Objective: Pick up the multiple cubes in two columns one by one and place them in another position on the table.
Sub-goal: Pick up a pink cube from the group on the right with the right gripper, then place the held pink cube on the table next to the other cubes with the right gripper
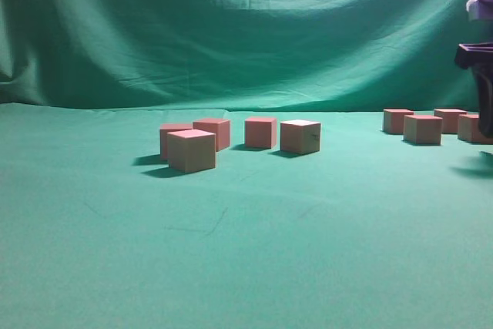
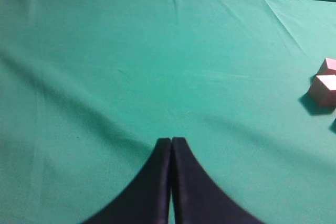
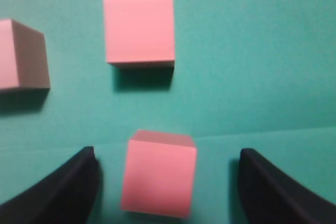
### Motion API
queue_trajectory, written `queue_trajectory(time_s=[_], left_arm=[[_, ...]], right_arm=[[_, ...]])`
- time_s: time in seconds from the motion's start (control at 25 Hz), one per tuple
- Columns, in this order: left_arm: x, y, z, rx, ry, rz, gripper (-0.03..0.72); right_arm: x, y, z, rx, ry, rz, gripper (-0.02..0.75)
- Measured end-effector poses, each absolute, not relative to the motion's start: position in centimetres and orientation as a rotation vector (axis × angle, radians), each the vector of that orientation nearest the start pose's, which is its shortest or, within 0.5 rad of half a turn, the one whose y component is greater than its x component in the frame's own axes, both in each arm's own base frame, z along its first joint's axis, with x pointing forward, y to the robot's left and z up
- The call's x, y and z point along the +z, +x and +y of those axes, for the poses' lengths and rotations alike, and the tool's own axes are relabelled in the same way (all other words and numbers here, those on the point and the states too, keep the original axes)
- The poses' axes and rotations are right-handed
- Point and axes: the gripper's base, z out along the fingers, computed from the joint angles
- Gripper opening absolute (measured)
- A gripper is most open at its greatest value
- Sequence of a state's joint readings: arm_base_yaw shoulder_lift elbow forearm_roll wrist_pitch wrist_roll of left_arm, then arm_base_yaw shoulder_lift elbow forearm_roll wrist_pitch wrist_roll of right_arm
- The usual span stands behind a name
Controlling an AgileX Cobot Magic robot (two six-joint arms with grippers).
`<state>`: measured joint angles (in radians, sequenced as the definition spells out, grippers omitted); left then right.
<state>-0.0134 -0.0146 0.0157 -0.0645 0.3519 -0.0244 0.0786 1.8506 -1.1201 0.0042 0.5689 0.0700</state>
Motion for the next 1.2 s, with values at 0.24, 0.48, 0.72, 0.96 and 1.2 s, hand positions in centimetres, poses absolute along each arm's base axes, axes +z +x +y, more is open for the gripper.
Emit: queue_trajectory(time_s=[0.24,0.48,0.72,0.96,1.2], left_arm=[[17.7,5.3,-0.3,-0.09,-0.05,1.836,0.0],[17.7,5.3,-0.3,-0.09,-0.05,1.836,0.0],[17.7,5.3,-0.3,-0.09,-0.05,1.836,0.0],[17.7,5.3,-0.3,-0.09,-0.05,1.836,0.0],[17.7,5.3,-0.3,-0.09,-0.05,1.836,0.0]], right_arm=[[16.2,36.1,2.9,0.041,-0.008,2.784,0.287],[17.0,35.9,2.9,0.038,-0.008,2.828,0.271],[22.9,35.2,3.7,0.054,-0.042,2.809,0.271],[28.1,31.8,7.5,0.115,-0.208,2.736,0.271],[28.8,28.2,13.8,0.164,-0.571,2.747,0.271]])
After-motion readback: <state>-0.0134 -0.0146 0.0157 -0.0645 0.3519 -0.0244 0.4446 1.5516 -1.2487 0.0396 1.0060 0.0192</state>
